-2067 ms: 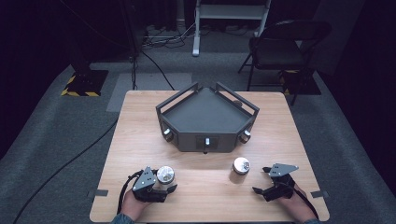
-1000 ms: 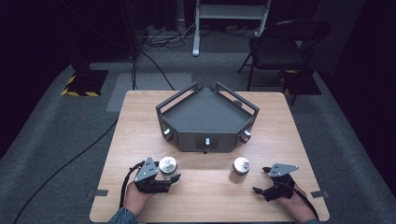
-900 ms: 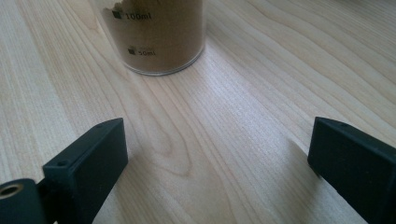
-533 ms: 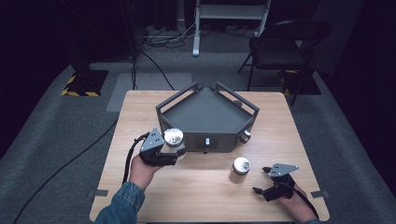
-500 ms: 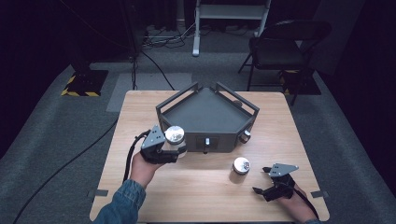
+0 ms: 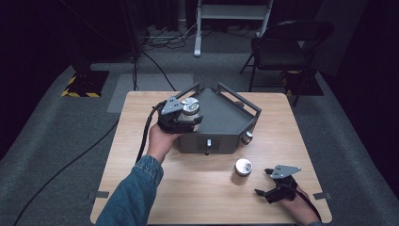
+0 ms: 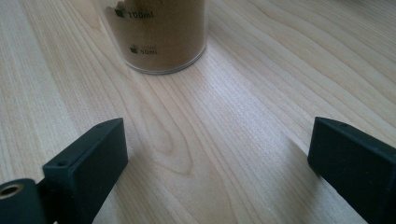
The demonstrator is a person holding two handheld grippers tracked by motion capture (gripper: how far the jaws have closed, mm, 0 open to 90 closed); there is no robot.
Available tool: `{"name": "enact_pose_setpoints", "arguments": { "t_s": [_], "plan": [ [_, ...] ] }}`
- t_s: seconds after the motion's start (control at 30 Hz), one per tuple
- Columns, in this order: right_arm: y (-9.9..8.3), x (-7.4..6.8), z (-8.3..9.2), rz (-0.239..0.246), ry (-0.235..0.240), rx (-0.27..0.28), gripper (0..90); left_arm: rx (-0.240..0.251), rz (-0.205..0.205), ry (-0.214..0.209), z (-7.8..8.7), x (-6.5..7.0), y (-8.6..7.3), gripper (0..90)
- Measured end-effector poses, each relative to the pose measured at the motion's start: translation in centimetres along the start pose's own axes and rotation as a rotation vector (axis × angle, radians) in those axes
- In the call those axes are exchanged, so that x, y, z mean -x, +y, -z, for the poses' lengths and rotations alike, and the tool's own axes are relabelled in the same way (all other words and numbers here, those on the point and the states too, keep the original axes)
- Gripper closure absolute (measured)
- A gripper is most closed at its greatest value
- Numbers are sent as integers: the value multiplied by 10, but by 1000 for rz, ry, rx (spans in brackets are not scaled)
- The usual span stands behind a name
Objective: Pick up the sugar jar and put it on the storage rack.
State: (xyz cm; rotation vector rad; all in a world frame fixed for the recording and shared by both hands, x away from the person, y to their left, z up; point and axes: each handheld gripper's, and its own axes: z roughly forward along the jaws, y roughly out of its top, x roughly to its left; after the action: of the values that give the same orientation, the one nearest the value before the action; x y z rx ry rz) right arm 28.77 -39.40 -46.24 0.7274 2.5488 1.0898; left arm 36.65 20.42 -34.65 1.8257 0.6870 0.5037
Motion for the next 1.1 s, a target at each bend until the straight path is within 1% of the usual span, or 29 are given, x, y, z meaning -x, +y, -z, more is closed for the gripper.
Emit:
{"name": "enact_pose_setpoints", "arguments": {
  "t_s": [0.07, 0.17, 0.3, 0.37, 0.5, 0.57, 0.7, 0.8, 0.83, 0.9, 0.93, 0.97, 1.0, 1.1],
  "plan": [
    [0, 0, 0, 1, 1, 0, 46, -20, 0, 17, -8, -2, 0, 303],
    [0, 0, 0, 3, 3, 0, 47, -36, 20, 37, -17, -8, -5, 303],
    [0, 0, 0, 3, 4, 0, 46, -38, 57, 52, -23, -13, -14, 303],
    [0, 0, 0, 4, 4, 0, 46, -48, 62, 57, -24, -14, -16, 303],
    [0, 0, 0, 4, 4, 0, 47, -63, 48, 62, -27, -15, -15, 303],
    [0, 0, 0, 4, 4, 0, 46, -70, 53, 64, -28, -15, -15, 303],
    [0, 0, 0, 4, 4, 0, 46, -66, 53, 54, -29, -16, -16, 302],
    [0, 0, 0, 4, 4, 0, 47, -50, 60, 44, -28, -18, -21, 297],
    [0, 0, 0, 4, 4, 0, 46, -60, 64, 54, -29, -17, -20, 277],
    [0, 0, 0, 4, 4, 0, 46, -65, 73, 88, -28, -11, -19, 164],
    [0, 0, 0, 4, 4, 0, 46, -55, 69, 106, -25, -7, -21, 149],
    [0, 0, 0, 4, 4, 0, 46, -38, 66, 112, -22, -5, -23, 133],
    [0, 0, 0, 4, 4, 0, 46, -33, 62, 117, -18, -3, -23, 120],
    [0, 0, 0, 4, 4, 0, 46, -18, 54, 119, -6, 1, -24, 97]
  ]
}}
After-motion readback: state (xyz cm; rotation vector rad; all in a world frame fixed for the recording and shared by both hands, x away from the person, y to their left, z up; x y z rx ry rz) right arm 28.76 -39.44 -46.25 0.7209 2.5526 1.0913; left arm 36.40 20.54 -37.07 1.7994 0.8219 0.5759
